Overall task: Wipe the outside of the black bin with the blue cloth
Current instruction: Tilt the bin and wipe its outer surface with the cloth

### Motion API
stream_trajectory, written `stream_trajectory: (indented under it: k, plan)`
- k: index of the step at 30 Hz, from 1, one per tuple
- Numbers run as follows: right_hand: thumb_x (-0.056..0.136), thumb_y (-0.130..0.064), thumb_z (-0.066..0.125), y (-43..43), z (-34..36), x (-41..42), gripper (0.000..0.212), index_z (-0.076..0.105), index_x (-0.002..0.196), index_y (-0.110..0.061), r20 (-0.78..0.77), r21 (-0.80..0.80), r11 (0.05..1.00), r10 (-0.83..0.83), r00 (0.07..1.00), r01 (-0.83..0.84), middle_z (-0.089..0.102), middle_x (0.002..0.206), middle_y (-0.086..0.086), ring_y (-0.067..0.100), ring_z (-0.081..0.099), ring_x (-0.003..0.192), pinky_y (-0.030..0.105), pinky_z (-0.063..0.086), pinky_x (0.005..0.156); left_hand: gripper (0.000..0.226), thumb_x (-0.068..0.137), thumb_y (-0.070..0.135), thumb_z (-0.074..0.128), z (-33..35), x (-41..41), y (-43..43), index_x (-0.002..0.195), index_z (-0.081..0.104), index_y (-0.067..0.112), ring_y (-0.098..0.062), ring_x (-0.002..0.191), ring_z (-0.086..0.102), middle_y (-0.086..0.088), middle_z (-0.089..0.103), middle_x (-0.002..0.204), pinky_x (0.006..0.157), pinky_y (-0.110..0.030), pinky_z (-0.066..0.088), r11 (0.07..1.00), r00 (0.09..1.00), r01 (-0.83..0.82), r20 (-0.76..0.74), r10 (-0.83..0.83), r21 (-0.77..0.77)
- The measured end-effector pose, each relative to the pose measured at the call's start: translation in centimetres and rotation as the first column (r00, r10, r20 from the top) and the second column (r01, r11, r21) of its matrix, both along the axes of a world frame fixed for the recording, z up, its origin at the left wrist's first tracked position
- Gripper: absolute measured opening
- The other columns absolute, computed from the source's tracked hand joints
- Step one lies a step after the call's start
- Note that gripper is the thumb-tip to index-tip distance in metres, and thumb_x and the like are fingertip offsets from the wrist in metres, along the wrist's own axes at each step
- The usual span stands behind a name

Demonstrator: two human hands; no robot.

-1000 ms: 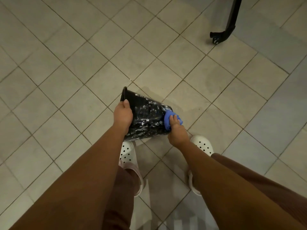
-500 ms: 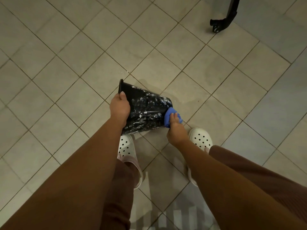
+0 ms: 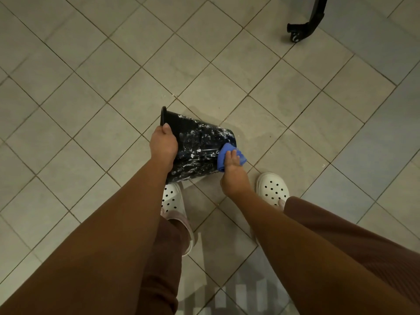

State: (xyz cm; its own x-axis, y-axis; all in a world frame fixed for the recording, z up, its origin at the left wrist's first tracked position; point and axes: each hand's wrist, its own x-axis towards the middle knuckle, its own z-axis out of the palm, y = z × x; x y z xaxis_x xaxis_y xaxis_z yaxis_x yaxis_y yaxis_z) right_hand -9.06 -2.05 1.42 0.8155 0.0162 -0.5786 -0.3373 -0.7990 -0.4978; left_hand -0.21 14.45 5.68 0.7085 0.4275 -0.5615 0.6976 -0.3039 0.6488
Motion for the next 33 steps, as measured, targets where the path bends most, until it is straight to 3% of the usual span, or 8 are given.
stream_trajectory:
  k: [4, 8, 11, 16, 19, 25, 30, 33]
  plan:
    - [0.088, 0.009, 0.041, 0.1, 0.3, 1.1, 0.073, 0.003, 0.148, -0.005, 0.098, 0.028, 0.995, 0.091, 0.991, -0.094, -0.004, 0.156, 0.013, 0.029, -0.004, 0.144, 0.037, 0.013, 0.116, 0.040, 0.105, 0.037, 0.029, 0.0, -0.1, 0.1, 0.120, 0.055, 0.011, -0.027, 0.104, 0.060, -0.012, 0.061, 0.113, 0.092, -0.043, 0.050, 0.999, 0.999, -0.037, -0.018, 0.036, -0.038]
    - [0.084, 0.009, 0.047, -1.0, -0.1, 2.5, 0.075, 0.009, 0.147, -0.004, -0.010, 0.048, 0.998, -0.037, 0.999, 0.037, 0.001, 0.156, 0.013, 0.032, 0.007, 0.143, 0.040, 0.020, 0.114, 0.039, 0.104, 0.040, 0.032, 0.1, -0.2, 0.0, 0.115, 0.059, 0.014, -0.026, 0.101, 0.061, -0.011, 0.064, 0.110, 0.092, -0.043, 0.051, 0.995, 0.998, -0.063, -0.018, 0.062, -0.077]
    - [0.085, 0.009, 0.045, -1.0, 0.1, 1.8, 0.075, 0.005, 0.147, -0.003, -0.069, 0.028, 0.997, -0.065, 0.995, 0.068, -0.004, 0.156, 0.014, 0.031, 0.003, 0.143, 0.039, 0.019, 0.114, 0.041, 0.104, 0.041, 0.032, 0.2, -0.1, -0.1, 0.116, 0.060, 0.012, -0.027, 0.101, 0.062, -0.012, 0.064, 0.109, 0.092, -0.044, 0.052, 0.997, 0.999, -0.036, 0.000, 0.036, -0.062]
    - [0.087, 0.011, 0.041, 0.3, 0.7, 1.2, 0.073, 0.006, 0.148, -0.005, 0.076, 0.050, 0.997, 0.048, 0.996, -0.052, -0.003, 0.156, 0.012, 0.029, -0.004, 0.143, 0.039, 0.012, 0.116, 0.041, 0.105, 0.039, 0.032, 0.0, -0.1, 0.1, 0.120, 0.058, 0.012, -0.027, 0.102, 0.062, -0.012, 0.064, 0.109, 0.093, -0.046, 0.052, 0.999, 1.000, -0.004, 0.008, 0.004, -0.042]
    - [0.085, 0.011, 0.044, -0.6, 0.4, 2.8, 0.075, 0.008, 0.149, -0.008, 0.071, 0.067, 0.995, 0.063, 0.995, -0.067, -0.001, 0.157, 0.010, 0.028, -0.004, 0.144, 0.038, 0.011, 0.116, 0.040, 0.104, 0.040, 0.032, 0.0, -0.1, 0.1, 0.117, 0.058, 0.014, -0.027, 0.102, 0.062, -0.010, 0.064, 0.109, 0.095, -0.047, 0.051, 0.998, 0.999, -0.036, -0.012, 0.035, -0.059]
    - [0.080, 0.015, 0.043, -1.9, -0.8, 1.4, 0.076, 0.014, 0.147, -0.006, 0.004, 0.050, 0.997, -0.054, 0.999, 0.053, 0.002, 0.156, 0.012, 0.033, 0.007, 0.143, 0.039, 0.025, 0.111, 0.040, 0.105, 0.040, 0.031, 0.1, -0.1, -0.1, 0.114, 0.058, 0.012, -0.027, 0.102, 0.061, -0.011, 0.063, 0.109, 0.094, -0.047, 0.051, 0.998, 0.999, -0.050, -0.015, 0.049, -0.034]
    - [0.086, 0.010, 0.044, -0.9, -0.5, -0.4, 0.074, 0.009, 0.148, -0.012, 0.196, 0.130, 0.985, 0.087, 0.977, -0.114, -0.002, 0.156, 0.010, 0.031, -0.008, 0.143, 0.038, 0.009, 0.115, 0.045, 0.104, 0.044, 0.028, 0.1, 0.1, 0.4, 0.119, 0.057, 0.014, -0.029, 0.104, 0.061, -0.012, 0.063, 0.112, 0.096, -0.050, 0.050, 0.999, 0.998, -0.032, -0.047, 0.030, -0.041]
    - [0.085, 0.009, 0.045, -1.5, -0.6, 1.9, 0.078, 0.006, 0.149, -0.015, 0.155, 0.108, 0.989, 0.081, 0.985, -0.099, -0.007, 0.157, 0.008, 0.029, -0.010, 0.143, 0.038, 0.006, 0.116, 0.052, 0.102, 0.053, 0.027, 0.3, 0.0, 0.4, 0.127, 0.056, 0.019, -0.028, 0.108, 0.060, -0.009, 0.063, 0.117, 0.099, -0.050, 0.048, 0.995, 0.997, -0.027, -0.070, 0.020, -0.100]
